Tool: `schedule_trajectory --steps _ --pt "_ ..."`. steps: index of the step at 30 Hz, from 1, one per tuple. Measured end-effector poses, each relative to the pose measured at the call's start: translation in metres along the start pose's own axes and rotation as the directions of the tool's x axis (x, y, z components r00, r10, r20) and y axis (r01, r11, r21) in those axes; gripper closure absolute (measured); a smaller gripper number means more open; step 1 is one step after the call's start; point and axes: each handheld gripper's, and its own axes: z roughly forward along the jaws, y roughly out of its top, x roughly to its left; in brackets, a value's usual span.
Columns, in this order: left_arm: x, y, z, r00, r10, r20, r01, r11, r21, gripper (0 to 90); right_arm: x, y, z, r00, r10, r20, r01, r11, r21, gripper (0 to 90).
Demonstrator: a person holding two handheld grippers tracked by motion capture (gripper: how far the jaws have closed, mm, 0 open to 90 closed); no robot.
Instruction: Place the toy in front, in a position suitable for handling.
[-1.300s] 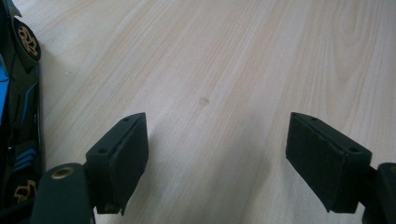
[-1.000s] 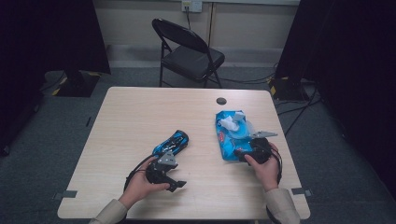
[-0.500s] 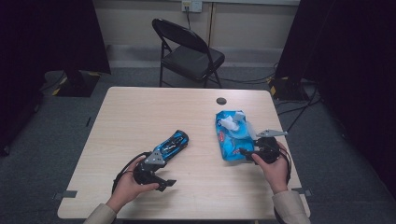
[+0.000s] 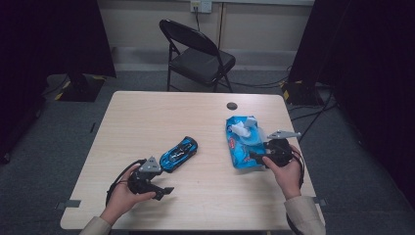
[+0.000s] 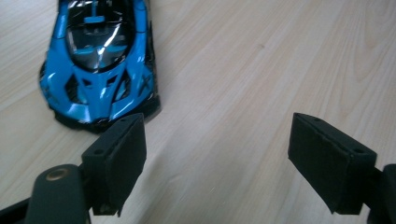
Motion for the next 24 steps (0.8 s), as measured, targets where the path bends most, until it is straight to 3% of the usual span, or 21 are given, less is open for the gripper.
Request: schedule_trajectory --steps 7,10,13,24 --pt "0.008 -0.011 -0.009 0.9994 -0.025 -0.023 0.025 0.9997 0.002 19.0 0.003 0.013 0.000 0.9998 -0.002 -0.019 0.001 1.000 -0.014 24.4" --pt "0.012 -0.014 -0.012 0.9989 -0.031 -0.036 0.031 0.9995 0.000 18.9 0.003 0.019 0.002 0.9987 0.019 -0.046 -0.019 1.000 0.002 17.8" --pt "0.016 -0.017 -0.014 0.9978 -0.035 -0.057 0.035 0.9994 -0.002 18.3 0.007 0.023 0.004 0.9996 -0.013 -0.026 0.013 1.000 0.001 17.4" --pt "0.037 -0.018 -0.006 0.9888 -0.044 -0.143 0.039 0.9985 -0.038 16.2 0.016 0.033 0.013 0.9983 -0.050 -0.030 0.049 0.999 -0.019 17.1"
